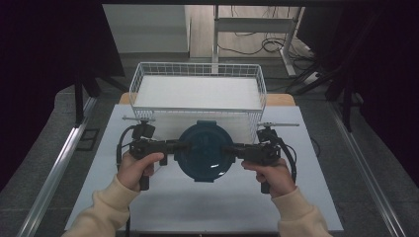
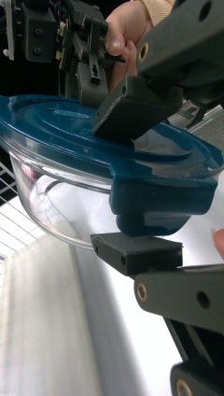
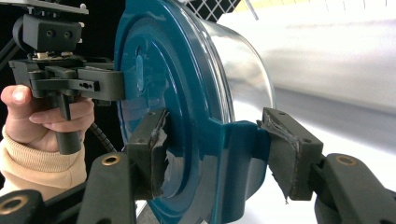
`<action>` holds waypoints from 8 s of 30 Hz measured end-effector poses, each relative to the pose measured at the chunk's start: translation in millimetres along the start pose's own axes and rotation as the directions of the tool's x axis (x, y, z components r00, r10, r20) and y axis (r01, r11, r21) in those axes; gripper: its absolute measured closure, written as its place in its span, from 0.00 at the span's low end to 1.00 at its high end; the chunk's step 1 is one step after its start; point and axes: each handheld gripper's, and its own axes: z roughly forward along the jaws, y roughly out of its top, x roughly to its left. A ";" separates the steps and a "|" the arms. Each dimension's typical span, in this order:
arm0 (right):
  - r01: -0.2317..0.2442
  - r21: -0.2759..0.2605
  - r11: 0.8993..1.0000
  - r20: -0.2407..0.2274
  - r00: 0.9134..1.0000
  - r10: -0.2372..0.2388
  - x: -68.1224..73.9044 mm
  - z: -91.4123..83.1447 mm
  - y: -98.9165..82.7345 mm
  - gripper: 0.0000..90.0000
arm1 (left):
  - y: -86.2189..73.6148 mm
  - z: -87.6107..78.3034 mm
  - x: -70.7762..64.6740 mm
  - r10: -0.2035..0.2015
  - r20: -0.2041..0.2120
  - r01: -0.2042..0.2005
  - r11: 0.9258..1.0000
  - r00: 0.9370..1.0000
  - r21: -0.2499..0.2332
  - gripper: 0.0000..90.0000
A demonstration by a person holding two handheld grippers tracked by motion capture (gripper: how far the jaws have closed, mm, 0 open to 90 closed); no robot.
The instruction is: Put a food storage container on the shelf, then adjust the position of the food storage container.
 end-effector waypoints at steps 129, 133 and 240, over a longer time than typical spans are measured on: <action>0.127 -0.070 0.989 0.249 0.963 -0.106 0.4 4.9 110.6 0.14 | 79.1 -11.5 25.5 0.219 -0.237 -0.255 0.958 0.946 -0.129 0.25; 0.182 -0.056 0.982 0.254 0.954 -0.162 5.9 -2.9 85.1 0.17 | 55.9 -15.3 22.1 0.221 -0.224 -0.248 0.963 0.949 -0.104 0.26; 0.211 0.119 0.970 0.264 0.935 -0.236 -51.6 2.0 -88.2 0.25 | 9.0 -28.5 205.2 0.149 -0.523 0.022 0.951 0.839 0.307 1.00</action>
